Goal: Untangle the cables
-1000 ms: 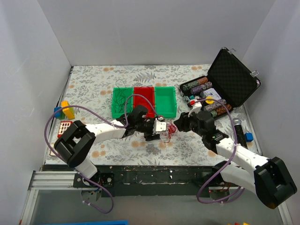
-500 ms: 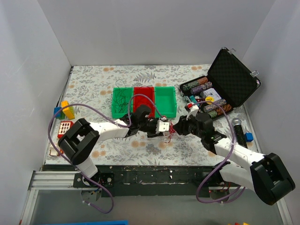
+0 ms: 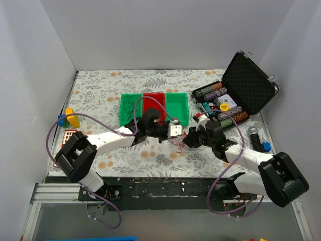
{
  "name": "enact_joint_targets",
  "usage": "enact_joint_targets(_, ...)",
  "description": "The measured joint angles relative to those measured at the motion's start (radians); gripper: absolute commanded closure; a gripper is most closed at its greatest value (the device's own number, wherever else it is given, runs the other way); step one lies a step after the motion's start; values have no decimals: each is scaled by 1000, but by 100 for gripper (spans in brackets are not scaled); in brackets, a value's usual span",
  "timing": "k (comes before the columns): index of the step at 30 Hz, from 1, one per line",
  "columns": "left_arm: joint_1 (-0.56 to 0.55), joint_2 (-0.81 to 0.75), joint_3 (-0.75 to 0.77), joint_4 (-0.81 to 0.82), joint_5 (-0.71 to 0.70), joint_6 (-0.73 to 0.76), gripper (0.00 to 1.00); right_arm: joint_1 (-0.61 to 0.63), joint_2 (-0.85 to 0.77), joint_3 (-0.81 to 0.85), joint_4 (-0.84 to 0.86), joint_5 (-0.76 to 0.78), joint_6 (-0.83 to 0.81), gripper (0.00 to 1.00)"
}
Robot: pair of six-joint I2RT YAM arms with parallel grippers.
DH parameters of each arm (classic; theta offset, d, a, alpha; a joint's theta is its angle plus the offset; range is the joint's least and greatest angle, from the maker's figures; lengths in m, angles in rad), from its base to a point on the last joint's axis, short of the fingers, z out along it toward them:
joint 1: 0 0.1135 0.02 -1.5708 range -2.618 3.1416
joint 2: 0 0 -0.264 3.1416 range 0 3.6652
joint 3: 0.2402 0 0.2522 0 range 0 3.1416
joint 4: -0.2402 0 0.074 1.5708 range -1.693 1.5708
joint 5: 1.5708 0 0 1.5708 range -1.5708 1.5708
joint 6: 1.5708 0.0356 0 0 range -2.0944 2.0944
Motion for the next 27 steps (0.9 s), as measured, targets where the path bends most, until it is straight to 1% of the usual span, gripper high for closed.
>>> enact_joint_targets(5,0,-129,94,-16,-2,-100,100,0,53,2,0,-12,0,66)
enact_joint_targets(12,-1,-268,230,-16,-2,-211,100,0,57,3,-1,0,-4,71)
enact_joint_targets(17,-1,-285,346,-24,-10,-263,100,0,56,3,-5,12,-5,73)
enact_joint_targets(24,-1,-285,489,-21,-74,-304,100,0,37,3,-21,24,-6,74)
enact_joint_targets(27,-2,-288,500,4,-112,-304,100,0,5,1,-25,25,-6,76)
